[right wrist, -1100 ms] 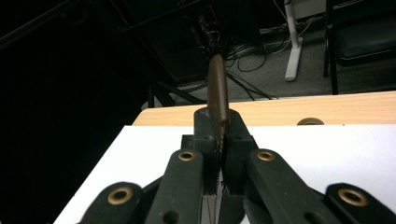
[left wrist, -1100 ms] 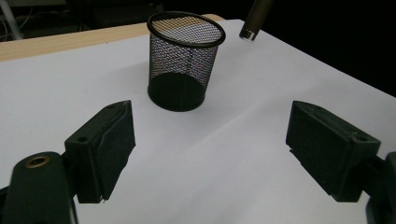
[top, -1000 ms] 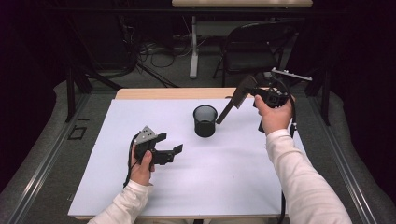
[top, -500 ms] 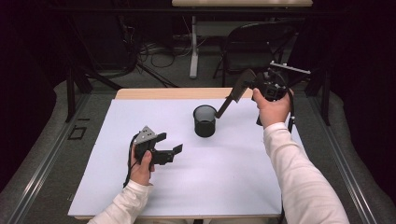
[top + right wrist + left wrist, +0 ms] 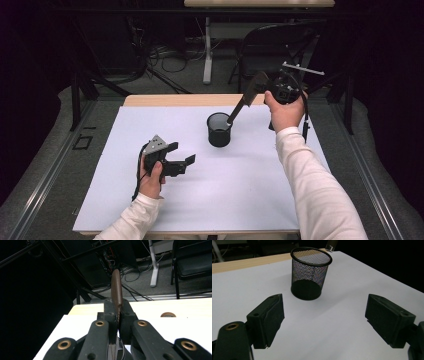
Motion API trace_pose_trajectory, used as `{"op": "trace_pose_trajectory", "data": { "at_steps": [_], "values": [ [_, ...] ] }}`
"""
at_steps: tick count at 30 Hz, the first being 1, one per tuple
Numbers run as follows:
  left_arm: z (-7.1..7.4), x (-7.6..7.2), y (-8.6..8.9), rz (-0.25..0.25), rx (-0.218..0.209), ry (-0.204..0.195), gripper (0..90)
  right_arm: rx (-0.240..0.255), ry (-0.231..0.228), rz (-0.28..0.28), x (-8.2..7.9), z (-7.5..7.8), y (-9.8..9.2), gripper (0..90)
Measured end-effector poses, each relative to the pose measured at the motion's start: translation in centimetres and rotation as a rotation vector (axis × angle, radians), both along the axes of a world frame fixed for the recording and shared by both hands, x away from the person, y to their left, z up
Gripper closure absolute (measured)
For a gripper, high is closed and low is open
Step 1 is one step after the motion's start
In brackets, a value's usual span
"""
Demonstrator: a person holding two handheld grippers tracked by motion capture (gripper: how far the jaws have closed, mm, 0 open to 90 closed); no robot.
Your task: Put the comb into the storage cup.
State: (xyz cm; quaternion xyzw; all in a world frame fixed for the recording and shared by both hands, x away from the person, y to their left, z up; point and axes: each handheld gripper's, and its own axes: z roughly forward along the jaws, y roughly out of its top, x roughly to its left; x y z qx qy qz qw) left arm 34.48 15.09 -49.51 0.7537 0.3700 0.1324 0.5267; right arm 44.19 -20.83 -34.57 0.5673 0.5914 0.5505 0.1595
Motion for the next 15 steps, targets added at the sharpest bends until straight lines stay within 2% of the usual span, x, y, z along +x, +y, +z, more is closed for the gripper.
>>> {"op": "trace_pose_trajectory", "data": {
  "at_steps": [15],
  "values": [
    [-0.1, 0.1, 0.0, 0.001, 0.007, 0.003, 16.0, 0.01, 0.008, -0.017, 1.2, -0.7, 0.9, 87.1]
  ]
}}
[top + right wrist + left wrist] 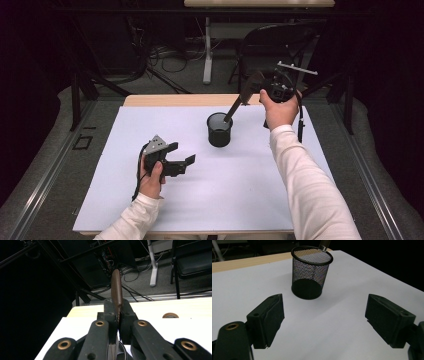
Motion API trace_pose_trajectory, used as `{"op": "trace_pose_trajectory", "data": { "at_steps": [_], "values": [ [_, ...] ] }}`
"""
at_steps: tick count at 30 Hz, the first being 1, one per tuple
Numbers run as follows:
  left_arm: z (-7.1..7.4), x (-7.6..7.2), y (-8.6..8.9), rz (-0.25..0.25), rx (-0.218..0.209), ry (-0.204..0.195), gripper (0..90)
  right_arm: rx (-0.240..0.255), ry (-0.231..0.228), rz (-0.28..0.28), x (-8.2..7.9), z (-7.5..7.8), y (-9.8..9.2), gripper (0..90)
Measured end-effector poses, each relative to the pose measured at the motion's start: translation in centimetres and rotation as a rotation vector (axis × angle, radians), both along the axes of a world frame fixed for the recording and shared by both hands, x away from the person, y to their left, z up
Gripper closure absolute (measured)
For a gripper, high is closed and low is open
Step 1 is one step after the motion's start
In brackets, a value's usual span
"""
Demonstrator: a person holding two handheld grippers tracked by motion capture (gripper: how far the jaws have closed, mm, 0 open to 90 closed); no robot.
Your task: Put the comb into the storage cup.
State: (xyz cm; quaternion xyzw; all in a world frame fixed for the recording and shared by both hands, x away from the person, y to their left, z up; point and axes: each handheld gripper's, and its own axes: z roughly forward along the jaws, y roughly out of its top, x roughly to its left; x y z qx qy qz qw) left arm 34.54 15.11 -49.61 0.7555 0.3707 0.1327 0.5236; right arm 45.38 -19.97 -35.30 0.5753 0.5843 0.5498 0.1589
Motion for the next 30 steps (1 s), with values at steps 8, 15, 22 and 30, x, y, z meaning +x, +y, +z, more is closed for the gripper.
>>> {"op": "trace_pose_trajectory", "data": {
  "at_steps": [8, 15, 22, 30],
  "values": [
    [0.0, 0.1, 0.1, 0.005, -0.001, 0.002, 16.0, -0.002, 0.01, -0.007, 0.6, -0.4, 0.3, 87.1],
    [-0.1, 0.1, 0.1, 0.003, -0.002, 0.004, 15.9, 0.0, 0.016, -0.011, 1.0, -0.9, 0.6, 87.1],
    [0.0, 0.2, 0.2, 0.007, -0.002, 0.003, 15.9, -0.002, 0.023, -0.016, 1.5, -1.4, 1.1, 87.0],
    [0.0, 0.2, 0.3, 0.009, -0.007, 0.0, 16.0, -0.009, 0.036, -0.016, 1.9, -2.1, 1.8, 87.0]
  ]
}}
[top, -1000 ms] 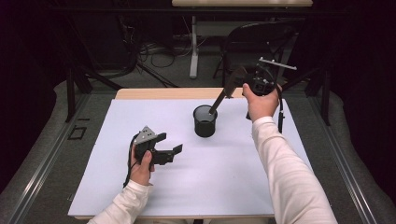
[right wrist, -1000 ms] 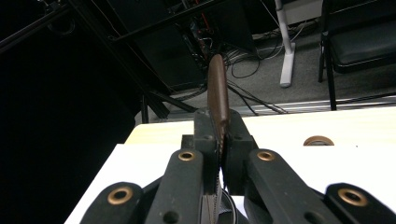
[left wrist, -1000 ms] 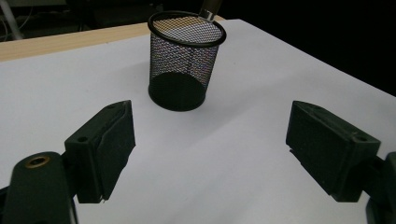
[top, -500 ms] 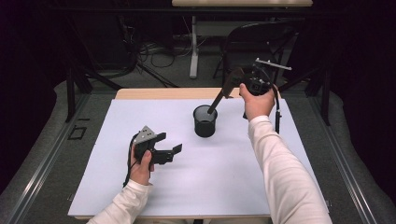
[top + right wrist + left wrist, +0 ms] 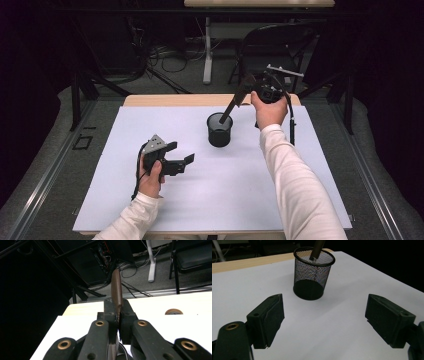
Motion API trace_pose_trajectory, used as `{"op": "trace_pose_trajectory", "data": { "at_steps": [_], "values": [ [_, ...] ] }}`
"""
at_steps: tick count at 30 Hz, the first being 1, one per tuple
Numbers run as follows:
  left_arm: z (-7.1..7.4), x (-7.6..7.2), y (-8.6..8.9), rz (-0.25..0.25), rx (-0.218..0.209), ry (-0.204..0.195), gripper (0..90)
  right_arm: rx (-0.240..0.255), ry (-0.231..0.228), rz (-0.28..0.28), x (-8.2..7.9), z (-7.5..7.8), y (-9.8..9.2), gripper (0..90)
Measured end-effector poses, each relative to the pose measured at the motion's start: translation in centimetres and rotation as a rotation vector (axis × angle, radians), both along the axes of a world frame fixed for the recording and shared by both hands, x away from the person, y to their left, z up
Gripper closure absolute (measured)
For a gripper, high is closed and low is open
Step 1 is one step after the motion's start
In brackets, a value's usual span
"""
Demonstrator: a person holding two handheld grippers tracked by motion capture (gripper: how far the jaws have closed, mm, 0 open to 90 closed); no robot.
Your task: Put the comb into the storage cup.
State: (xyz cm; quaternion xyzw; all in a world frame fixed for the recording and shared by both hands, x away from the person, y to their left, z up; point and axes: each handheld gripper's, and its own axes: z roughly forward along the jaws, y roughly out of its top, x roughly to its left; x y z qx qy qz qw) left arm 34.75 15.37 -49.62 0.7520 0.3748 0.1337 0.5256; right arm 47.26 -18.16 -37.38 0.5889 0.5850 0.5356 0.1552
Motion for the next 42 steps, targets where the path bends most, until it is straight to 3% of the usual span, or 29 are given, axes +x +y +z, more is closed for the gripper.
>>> {"op": "trace_pose_trajectory", "data": {
  "at_steps": [21, 42],
  "values": [
    [0.0, 0.0, 0.0, -0.003, 0.001, 0.0, 16.0, -0.015, 0.038, 0.009, 0.5, -2.1, 1.4, 87.0],
    [0.0, 0.1, 0.0, -0.006, 0.005, 0.0, 15.9, -0.024, 0.062, 0.023, 0.7, -3.4, 2.5, 87.0]
  ]
}}
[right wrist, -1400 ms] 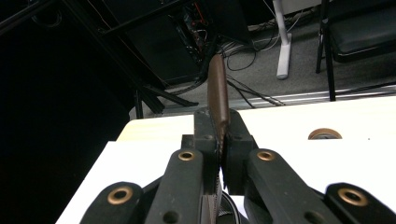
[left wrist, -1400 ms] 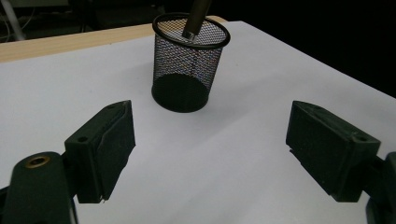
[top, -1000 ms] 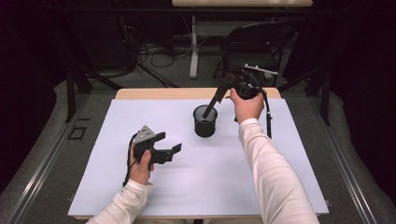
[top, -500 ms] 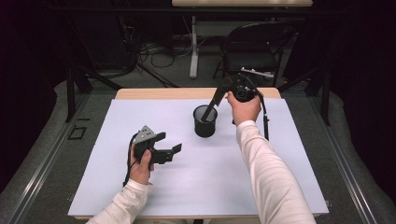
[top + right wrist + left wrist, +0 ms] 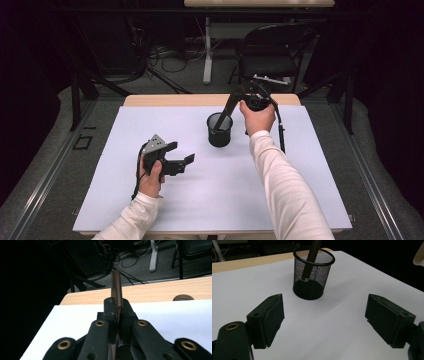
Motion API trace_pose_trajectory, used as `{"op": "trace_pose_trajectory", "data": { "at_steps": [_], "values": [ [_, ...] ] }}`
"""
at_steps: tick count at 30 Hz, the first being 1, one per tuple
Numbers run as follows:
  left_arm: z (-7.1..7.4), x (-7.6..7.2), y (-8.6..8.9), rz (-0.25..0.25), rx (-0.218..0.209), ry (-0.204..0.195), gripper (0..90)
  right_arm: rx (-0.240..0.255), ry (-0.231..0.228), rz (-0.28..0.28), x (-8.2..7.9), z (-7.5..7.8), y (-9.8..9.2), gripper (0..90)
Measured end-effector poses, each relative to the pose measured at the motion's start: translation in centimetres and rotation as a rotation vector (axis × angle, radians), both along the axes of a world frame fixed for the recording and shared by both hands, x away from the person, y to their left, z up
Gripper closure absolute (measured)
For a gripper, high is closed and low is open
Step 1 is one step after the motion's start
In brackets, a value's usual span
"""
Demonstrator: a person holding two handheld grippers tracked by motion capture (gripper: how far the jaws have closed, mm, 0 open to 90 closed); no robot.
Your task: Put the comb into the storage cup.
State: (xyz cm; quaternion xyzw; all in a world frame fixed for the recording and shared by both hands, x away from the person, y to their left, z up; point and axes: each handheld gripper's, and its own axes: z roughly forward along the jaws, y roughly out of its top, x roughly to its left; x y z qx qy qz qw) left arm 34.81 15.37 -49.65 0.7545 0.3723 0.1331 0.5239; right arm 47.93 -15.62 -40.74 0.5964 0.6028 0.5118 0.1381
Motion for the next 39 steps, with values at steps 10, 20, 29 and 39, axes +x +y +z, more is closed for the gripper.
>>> {"op": "trace_pose_trajectory", "data": {
  "at_steps": [10, 20, 29, 39],
  "values": [
    [0.0, 0.0, 0.0, 0.001, -0.001, 0.0, 15.9, -0.005, 0.012, 0.004, 0.2, -0.7, 0.5, 87.0],
    [0.0, 0.0, 0.0, 0.001, -0.001, 0.001, 16.0, -0.003, 0.026, 0.005, 0.3, -1.5, 0.6, 87.0],
    [-0.1, 0.1, 0.0, 0.001, 0.002, 0.001, 16.0, -0.003, 0.041, 0.006, 0.4, -2.1, 0.7, 87.0],
    [-0.1, 0.1, 0.0, 0.001, 0.003, 0.001, 16.0, 0.025, 0.049, -0.004, 0.4, -2.5, 0.5, 87.0]
  ]
}}
